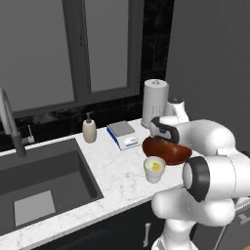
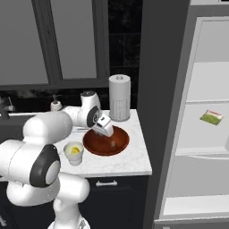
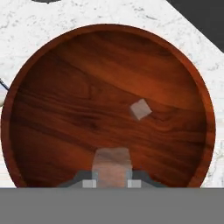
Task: Grab a lemon wedge from the fridge and one ice cube from the ice bowl, and put them in the glass of lemonade.
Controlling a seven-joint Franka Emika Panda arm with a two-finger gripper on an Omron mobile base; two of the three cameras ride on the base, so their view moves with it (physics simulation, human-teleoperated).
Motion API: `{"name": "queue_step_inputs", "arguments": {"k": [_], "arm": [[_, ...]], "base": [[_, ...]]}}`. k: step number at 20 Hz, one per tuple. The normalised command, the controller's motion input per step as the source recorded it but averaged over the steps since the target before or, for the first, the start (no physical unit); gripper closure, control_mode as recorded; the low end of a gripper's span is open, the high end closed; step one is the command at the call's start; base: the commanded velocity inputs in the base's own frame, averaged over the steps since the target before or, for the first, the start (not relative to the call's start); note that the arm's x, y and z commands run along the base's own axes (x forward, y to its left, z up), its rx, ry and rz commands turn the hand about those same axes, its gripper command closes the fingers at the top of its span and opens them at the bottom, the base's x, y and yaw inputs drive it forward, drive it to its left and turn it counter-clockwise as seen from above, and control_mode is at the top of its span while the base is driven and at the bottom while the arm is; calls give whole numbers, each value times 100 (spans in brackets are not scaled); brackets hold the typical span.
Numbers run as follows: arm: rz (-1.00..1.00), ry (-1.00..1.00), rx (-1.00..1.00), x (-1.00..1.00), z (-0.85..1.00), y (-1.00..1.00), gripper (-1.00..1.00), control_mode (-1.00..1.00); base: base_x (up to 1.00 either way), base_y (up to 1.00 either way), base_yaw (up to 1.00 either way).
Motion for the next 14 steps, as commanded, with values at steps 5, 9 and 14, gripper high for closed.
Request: {"name": "queue_step_inputs", "arguments": {"k": [5,9,14], "arm": [[0,0,0,-61,45,0,100,-100],[0,0,0,-51,49,0,100,-100],[0,0,0,-60,54,3,100,-100]], "base": [[0,0,0],[0,0,0],[0,0,0]]}}
